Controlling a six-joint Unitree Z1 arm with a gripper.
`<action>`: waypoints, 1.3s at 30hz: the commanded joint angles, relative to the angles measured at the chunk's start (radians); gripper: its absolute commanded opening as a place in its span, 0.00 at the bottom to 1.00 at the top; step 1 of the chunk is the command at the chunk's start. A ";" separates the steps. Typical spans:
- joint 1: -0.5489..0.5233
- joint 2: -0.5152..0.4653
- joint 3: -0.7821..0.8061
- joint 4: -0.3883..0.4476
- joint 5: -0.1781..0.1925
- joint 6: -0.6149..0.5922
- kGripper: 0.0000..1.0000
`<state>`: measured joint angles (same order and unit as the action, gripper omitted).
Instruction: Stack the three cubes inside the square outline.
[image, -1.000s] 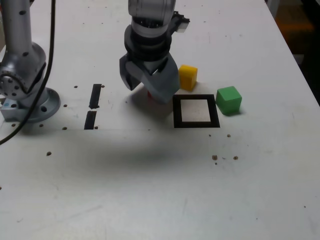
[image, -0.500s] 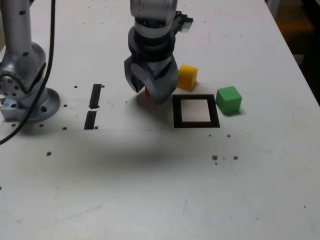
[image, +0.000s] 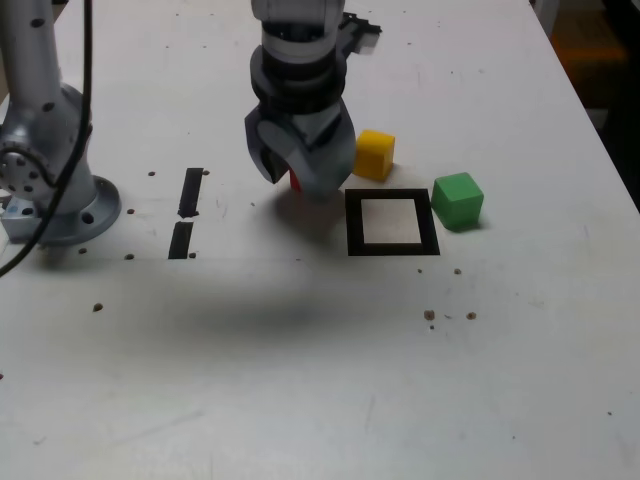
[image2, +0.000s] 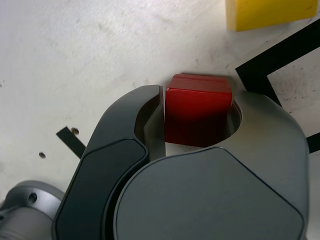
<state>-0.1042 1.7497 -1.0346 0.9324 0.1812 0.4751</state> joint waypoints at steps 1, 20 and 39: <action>-0.002 -0.022 -0.009 0.023 -0.002 -0.032 0.12; -0.036 -0.022 -0.302 0.332 -0.103 -0.342 0.12; -0.061 0.127 -0.383 0.224 -0.188 -0.548 0.12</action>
<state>-0.1610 1.8693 -1.4106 1.1647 -0.0039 -0.0712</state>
